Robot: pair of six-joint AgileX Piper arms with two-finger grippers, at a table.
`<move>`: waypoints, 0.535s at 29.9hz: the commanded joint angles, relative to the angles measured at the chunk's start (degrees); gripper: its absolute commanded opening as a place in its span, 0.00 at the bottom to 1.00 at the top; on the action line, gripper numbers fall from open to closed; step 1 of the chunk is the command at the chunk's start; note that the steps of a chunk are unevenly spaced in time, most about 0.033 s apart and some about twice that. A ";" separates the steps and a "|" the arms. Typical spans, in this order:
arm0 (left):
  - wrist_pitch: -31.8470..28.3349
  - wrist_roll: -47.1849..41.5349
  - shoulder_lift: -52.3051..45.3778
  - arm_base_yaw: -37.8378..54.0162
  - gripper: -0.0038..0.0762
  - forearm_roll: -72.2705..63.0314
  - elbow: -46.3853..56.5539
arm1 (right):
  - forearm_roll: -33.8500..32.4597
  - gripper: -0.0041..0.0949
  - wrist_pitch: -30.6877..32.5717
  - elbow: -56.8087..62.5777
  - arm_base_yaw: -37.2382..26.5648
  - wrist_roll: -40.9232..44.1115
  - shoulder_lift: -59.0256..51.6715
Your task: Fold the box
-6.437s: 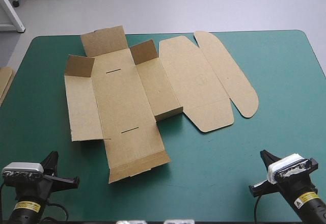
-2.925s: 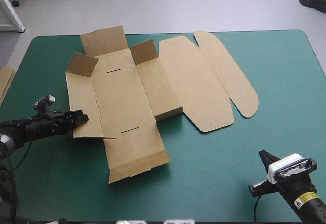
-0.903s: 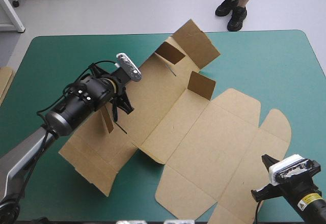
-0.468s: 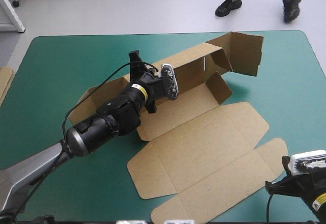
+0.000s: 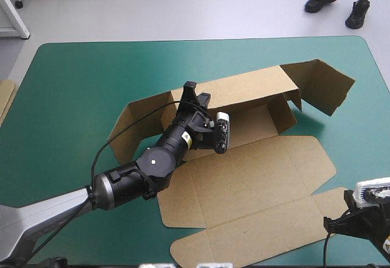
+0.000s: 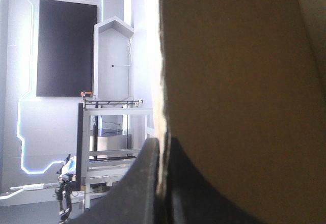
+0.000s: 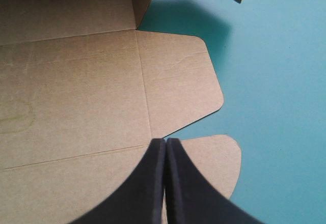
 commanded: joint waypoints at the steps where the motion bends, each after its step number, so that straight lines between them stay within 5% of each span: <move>1: -0.19 -7.34 -4.28 -0.42 0.04 10.68 2.16 | -0.68 0.03 -0.50 -2.89 0.15 0.11 1.18; 8: -4.15 -7.63 -9.39 0.34 0.04 10.68 5.55 | -0.41 0.03 1.32 -5.47 0.15 0.11 1.28; 16: 2.20 -7.61 -9.39 -1.36 0.04 10.68 5.56 | 1.89 0.03 2.29 -12.19 0.15 0.11 9.53</move>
